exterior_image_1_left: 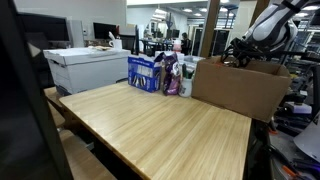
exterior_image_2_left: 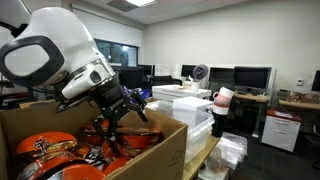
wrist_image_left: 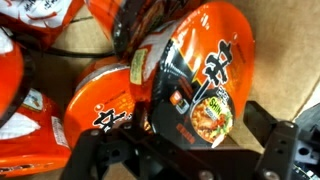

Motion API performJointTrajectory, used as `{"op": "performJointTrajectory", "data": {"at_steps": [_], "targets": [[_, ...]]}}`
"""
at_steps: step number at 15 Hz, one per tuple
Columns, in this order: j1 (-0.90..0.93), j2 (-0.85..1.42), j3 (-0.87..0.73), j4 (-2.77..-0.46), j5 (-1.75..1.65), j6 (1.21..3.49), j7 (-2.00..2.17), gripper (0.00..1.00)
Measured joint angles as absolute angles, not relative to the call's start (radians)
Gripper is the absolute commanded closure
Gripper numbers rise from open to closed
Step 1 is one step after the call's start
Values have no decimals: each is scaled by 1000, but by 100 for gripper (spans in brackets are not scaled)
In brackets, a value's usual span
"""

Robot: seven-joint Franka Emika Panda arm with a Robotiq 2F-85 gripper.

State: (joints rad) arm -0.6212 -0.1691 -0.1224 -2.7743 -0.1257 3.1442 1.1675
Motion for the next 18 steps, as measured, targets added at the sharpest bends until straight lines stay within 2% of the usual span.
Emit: {"op": "performJointTrajectory", "data": {"at_steps": [2,3,5,7,14,16,18], "targets": [[-621,-164,-121,-2774,-126,3144,1167,0],[-622,-161,-120,-2774,-126,3144,1167,4],[-622,-156,-118,-2774,-126,3144,1167,28],[-623,-151,-117,-2774,-126,3144,1167,32],[-632,-147,-116,-2779,-126,3143,1167,70],[-634,-151,-115,-2779,-126,3143,1167,74],[-636,-154,-112,-2778,-126,3143,1167,83]]}}
